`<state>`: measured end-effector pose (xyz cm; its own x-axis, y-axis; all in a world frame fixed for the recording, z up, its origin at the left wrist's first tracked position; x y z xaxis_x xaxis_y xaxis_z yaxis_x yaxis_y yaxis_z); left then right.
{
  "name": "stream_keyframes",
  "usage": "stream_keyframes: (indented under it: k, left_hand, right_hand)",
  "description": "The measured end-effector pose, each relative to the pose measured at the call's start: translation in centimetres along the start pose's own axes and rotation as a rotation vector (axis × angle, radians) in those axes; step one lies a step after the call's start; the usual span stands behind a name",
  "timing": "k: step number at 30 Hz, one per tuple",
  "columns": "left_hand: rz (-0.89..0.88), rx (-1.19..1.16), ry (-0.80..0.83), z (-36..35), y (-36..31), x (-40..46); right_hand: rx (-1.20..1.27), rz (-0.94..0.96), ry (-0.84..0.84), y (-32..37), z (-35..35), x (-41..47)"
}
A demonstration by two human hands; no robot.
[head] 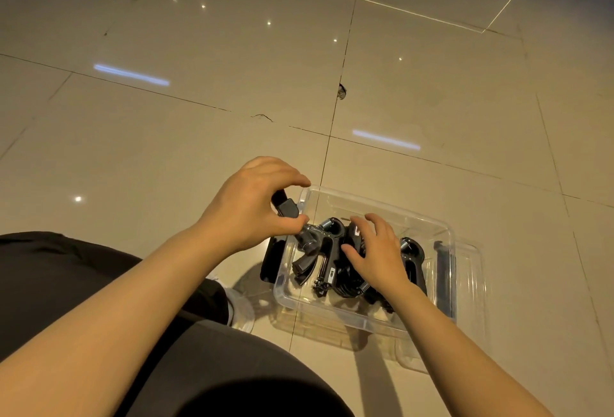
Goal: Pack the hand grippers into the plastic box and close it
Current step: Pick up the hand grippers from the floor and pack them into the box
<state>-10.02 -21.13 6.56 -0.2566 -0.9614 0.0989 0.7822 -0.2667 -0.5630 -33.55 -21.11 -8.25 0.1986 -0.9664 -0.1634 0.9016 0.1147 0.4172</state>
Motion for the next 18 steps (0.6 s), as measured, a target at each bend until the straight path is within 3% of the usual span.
stream_keyframes:
  k: [3, 7, 12, 15, 18]
  left_hand:
    - [0.086, -0.052, -0.061, 0.6, -0.1, -0.3]
    - [0.270, -0.184, -0.132, 0.7, 0.7, -0.7]
    - [0.389, -0.366, -0.188, 0.2, 0.7, -1.5]
    - [0.426, -0.498, -0.094, -0.8, 0.7, -1.9]
    - [0.415, -0.555, 0.062, -2.1, 0.7, -2.3]
  right_hand:
    - [0.327, 0.109, -0.112, 3.7, 3.6, -1.2]
    - [0.496, 0.255, -0.102, 8.7, 6.0, -3.3]
    - [0.742, 0.054, -0.290, 10.0, 7.2, -3.3]
    - [0.880, -0.089, -0.352, 9.0, 8.0, -2.0]
    - [0.830, -0.073, -0.341, 8.6, 8.8, -0.7]
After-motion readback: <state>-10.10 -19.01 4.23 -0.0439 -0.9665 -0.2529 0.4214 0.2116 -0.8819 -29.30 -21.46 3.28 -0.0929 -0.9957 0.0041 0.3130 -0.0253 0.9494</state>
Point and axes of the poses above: each hand's wrist, its own x-axis towards the middle knuckle, its own z-axis out of the back of the hand, y = z × x, the point moved 5 cm from there along x, towards the middle knuckle, and after that the axes turned 2 degrees about x, right-handed, at the moved point
